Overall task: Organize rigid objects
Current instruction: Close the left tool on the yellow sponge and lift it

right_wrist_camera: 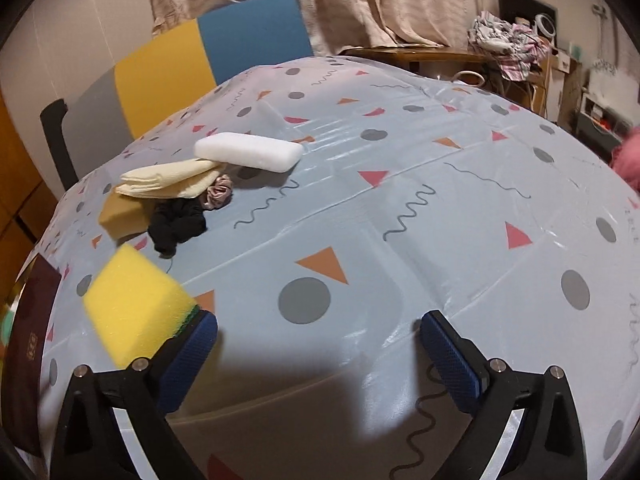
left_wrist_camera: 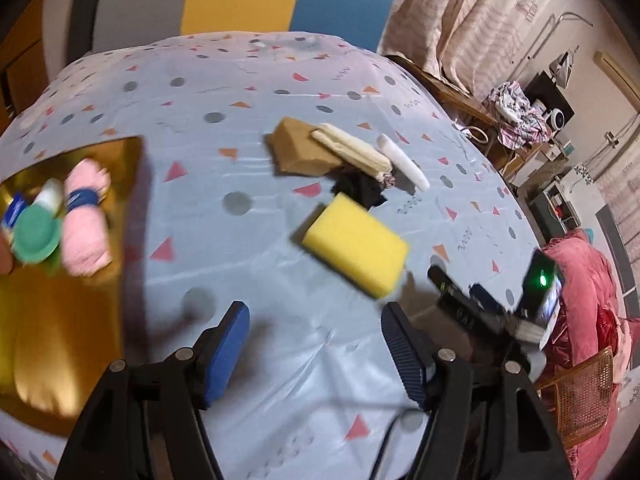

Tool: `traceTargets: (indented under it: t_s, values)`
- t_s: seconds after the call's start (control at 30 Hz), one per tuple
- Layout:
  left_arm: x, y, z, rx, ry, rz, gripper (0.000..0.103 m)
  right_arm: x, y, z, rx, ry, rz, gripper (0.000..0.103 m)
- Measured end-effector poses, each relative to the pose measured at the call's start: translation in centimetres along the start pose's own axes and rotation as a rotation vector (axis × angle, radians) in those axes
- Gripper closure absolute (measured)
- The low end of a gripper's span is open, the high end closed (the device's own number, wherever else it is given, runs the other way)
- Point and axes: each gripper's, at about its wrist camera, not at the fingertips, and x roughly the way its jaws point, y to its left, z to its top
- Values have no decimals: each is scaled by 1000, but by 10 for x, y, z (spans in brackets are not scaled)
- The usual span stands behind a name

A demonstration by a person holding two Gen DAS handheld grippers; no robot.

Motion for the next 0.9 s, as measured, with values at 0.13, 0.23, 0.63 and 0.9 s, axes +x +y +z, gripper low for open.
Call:
traceTargets:
  t_s: [0.13, 0.23, 0.63, 0.9]
  values:
    - [31, -16, 18, 7, 53, 0, 33, -3, 2, -5, -9, -11, -9, 0]
    - [54, -20, 27, -37, 100, -18, 33, -3, 1, -8, -5, -19, -5, 0]
    - [115, -49, 49, -84, 162, 40, 19, -5, -6, -10, 31, -44, 42, 0]
    - [146, -63, 63, -53, 189, 123, 19, -6, -8, -10, 46, -53, 60, 0]
